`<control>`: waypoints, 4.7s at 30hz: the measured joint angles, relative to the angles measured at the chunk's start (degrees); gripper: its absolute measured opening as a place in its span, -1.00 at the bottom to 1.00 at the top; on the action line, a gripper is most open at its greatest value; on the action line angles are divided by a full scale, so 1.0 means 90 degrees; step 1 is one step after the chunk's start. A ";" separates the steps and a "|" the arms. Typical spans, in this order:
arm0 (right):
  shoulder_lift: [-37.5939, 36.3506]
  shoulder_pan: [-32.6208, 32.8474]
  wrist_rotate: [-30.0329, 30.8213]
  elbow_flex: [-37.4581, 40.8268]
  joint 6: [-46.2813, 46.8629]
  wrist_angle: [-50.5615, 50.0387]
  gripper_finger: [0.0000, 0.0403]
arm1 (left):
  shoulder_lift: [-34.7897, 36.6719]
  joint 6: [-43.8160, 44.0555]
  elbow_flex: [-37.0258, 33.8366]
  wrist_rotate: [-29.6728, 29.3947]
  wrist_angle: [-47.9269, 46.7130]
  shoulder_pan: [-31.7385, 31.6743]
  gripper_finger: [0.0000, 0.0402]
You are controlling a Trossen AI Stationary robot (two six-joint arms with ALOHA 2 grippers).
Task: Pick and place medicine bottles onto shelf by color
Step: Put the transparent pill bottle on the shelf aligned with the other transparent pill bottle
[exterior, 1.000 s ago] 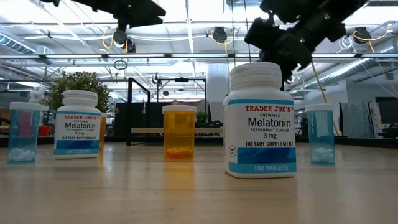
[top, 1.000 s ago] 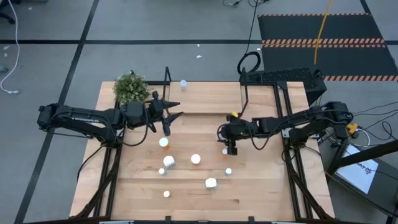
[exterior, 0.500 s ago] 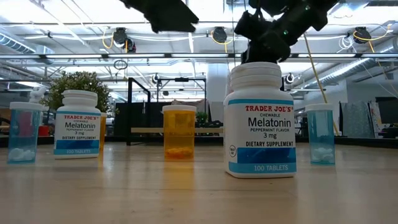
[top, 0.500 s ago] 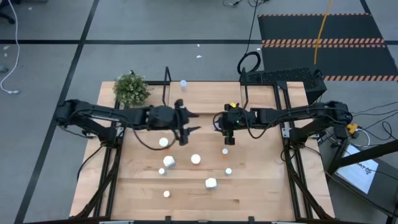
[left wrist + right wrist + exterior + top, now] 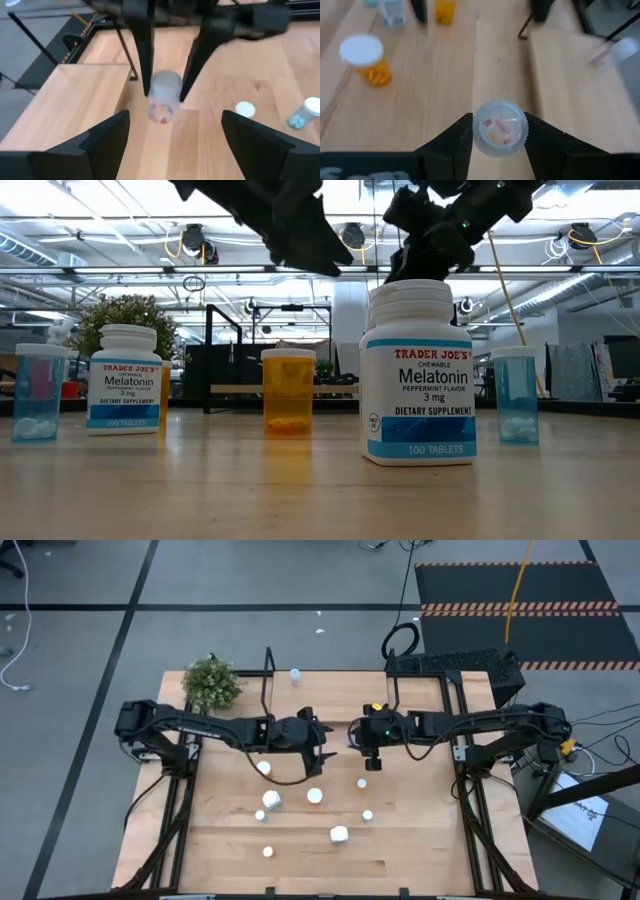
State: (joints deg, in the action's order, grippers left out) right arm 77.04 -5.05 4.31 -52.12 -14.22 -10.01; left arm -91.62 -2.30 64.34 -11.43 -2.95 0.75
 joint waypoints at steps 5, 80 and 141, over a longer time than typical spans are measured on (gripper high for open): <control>-0.0100 -0.0108 -0.0013 -0.0002 -0.0031 0.0311 -0.24 | -0.0351 0.0006 0.0000 -0.0040 0.0415 -0.0006 0.59; -0.1207 -0.0270 -0.0658 0.0732 0.0125 0.1213 0.36 | -0.0307 -0.0212 0.0002 -0.0234 0.2126 -0.0014 -0.12; -0.0989 -0.0222 -0.0818 0.0738 0.0504 0.1935 -0.20 | 0.0236 -0.0564 0.0115 -0.0097 0.2206 -0.0004 0.42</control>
State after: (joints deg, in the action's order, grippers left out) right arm 68.14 -7.05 -3.05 -45.47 -9.68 7.40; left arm -89.49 -7.38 65.37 -12.31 16.91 0.71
